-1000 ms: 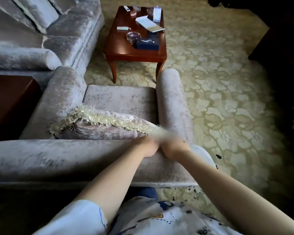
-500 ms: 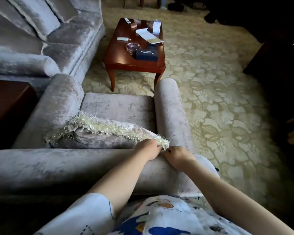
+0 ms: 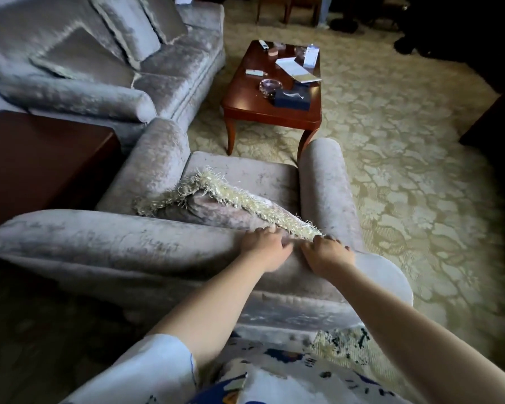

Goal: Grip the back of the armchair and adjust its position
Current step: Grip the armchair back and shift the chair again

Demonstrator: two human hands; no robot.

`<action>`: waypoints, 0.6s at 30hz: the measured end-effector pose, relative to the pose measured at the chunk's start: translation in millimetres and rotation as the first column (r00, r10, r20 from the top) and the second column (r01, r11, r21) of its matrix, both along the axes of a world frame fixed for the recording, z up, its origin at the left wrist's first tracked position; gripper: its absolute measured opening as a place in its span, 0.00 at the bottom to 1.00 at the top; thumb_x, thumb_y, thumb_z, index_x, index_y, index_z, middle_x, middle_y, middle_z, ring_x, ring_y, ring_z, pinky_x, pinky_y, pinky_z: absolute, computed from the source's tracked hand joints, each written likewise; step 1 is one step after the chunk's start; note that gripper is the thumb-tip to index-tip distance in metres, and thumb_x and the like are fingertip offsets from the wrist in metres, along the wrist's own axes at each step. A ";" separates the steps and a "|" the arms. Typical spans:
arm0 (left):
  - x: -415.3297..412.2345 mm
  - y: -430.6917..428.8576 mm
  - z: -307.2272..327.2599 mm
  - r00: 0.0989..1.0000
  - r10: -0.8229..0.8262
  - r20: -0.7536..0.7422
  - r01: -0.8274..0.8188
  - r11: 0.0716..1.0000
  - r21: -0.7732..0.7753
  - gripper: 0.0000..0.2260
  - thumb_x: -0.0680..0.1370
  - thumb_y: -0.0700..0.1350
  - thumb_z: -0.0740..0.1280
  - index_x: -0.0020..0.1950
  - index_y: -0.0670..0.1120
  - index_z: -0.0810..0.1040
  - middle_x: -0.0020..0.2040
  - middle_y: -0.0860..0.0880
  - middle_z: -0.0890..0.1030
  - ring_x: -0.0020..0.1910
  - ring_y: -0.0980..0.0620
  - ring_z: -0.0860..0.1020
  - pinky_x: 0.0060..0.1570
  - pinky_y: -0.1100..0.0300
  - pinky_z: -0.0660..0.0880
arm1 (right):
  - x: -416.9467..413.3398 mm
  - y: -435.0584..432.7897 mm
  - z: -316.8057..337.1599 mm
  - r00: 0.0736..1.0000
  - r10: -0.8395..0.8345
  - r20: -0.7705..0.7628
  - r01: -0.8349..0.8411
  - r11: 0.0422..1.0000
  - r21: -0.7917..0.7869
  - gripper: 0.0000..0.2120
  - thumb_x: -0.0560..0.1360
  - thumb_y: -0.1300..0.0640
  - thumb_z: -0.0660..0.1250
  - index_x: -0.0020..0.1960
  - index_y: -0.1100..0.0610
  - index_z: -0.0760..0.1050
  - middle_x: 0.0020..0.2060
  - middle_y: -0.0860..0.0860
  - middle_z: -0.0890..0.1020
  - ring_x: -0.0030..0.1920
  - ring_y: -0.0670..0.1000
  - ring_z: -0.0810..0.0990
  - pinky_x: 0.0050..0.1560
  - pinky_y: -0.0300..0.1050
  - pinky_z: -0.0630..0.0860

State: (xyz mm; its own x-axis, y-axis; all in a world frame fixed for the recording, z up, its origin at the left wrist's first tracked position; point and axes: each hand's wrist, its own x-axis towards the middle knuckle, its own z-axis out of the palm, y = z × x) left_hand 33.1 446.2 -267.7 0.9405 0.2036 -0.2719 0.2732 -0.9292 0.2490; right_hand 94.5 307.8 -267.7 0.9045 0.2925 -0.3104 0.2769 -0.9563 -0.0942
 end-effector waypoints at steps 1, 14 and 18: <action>-4.0 6.4 0.4 1.000 -0.013 -0.022 0.013 1.000 0.022 0.22 0.78 0.59 0.51 0.67 0.50 0.67 0.67 0.43 0.72 0.64 0.41 0.70 0.61 0.48 0.63 | -7.6 14.3 0.8 1.000 0.017 0.009 -0.017 1.000 0.021 0.25 0.77 0.42 0.49 0.62 0.56 0.73 0.64 0.59 0.74 0.65 0.60 0.71 0.64 0.55 0.65; -162.2 291.3 7.5 0.992 0.119 -0.051 -0.110 0.980 0.164 0.33 0.76 0.66 0.51 0.75 0.49 0.58 0.75 0.46 0.61 0.74 0.46 0.59 0.71 0.45 0.52 | -130.1 311.2 6.4 0.944 0.319 -0.087 -0.306 0.942 0.140 0.28 0.78 0.39 0.49 0.70 0.55 0.66 0.69 0.58 0.70 0.69 0.59 0.68 0.69 0.55 0.62; -191.8 351.8 16.5 0.989 0.097 -0.113 -0.081 0.987 0.140 0.36 0.74 0.69 0.50 0.76 0.49 0.53 0.78 0.48 0.55 0.75 0.48 0.54 0.72 0.44 0.48 | -158.4 362.6 12.3 0.924 0.362 -0.119 -0.359 0.932 0.048 0.34 0.75 0.31 0.45 0.68 0.53 0.67 0.67 0.57 0.73 0.68 0.58 0.70 0.66 0.56 0.64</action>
State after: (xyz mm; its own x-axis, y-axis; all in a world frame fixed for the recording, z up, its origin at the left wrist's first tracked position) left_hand -158.6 798.0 -251.2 0.8797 0.3275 -0.3449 0.3763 -0.9227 0.0836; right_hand -63.9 670.4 -255.3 0.6911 0.6010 -0.4014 0.5874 -0.7907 -0.1725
